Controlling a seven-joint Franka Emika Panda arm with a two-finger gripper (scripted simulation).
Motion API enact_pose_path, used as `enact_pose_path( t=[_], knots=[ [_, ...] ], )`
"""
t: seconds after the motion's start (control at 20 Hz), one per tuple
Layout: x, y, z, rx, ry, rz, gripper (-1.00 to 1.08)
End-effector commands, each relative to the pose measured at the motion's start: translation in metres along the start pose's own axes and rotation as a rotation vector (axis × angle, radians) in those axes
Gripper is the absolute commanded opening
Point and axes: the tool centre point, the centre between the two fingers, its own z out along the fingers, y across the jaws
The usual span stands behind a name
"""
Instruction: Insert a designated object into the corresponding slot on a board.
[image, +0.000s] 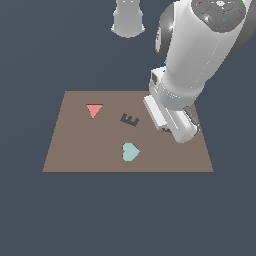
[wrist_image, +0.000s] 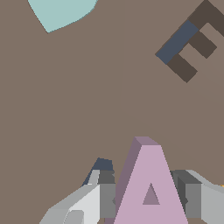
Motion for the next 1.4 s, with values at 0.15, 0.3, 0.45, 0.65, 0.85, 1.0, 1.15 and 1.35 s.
enact_pose_path(
  t=[0.15, 0.3, 0.45, 0.65, 0.85, 1.0, 1.15, 1.35],
  knots=[
    [-0.012, -0.015, 0.000, 0.000, 0.000, 0.099, -1.00],
    [-0.016, -0.021, -0.001, 0.000, 0.000, 0.136, -1.00],
    [-0.018, -0.026, -0.001, 0.000, 0.000, 0.164, -1.00],
    [-0.020, -0.030, -0.001, 0.000, 0.000, 0.186, -1.00],
    [-0.020, -0.030, 0.000, 0.000, 0.000, 0.187, -1.00],
    [-0.020, -0.031, 0.003, -0.001, 0.000, 0.189, -1.00],
    [-0.020, -0.031, 0.009, -0.001, -0.001, 0.191, -1.00],
    [-0.020, -0.031, 0.009, -0.001, -0.001, 0.191, 1.00]
  ],
)
